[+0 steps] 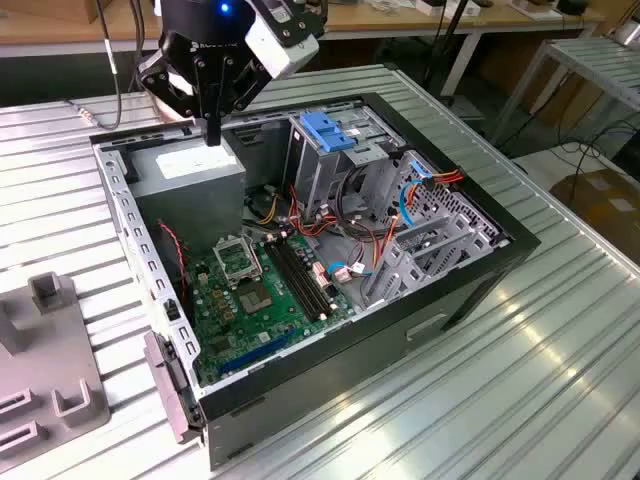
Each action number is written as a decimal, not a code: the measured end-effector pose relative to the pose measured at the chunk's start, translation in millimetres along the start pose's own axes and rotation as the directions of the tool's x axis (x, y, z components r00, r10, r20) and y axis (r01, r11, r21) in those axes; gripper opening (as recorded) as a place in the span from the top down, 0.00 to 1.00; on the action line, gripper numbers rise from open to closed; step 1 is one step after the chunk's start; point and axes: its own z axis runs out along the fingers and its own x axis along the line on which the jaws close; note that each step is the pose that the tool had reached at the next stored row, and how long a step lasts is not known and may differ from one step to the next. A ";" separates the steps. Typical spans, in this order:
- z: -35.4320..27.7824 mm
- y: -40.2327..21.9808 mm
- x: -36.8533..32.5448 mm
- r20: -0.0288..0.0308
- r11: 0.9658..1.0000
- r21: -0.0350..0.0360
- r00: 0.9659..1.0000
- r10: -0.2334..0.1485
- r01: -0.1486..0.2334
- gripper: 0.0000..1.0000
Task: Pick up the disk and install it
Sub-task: 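Reach for the disk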
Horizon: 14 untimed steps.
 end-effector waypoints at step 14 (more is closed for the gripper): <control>-0.3 -0.9 11.8 0.000 1.000 0.000 1.000 0.000 0.000 0.90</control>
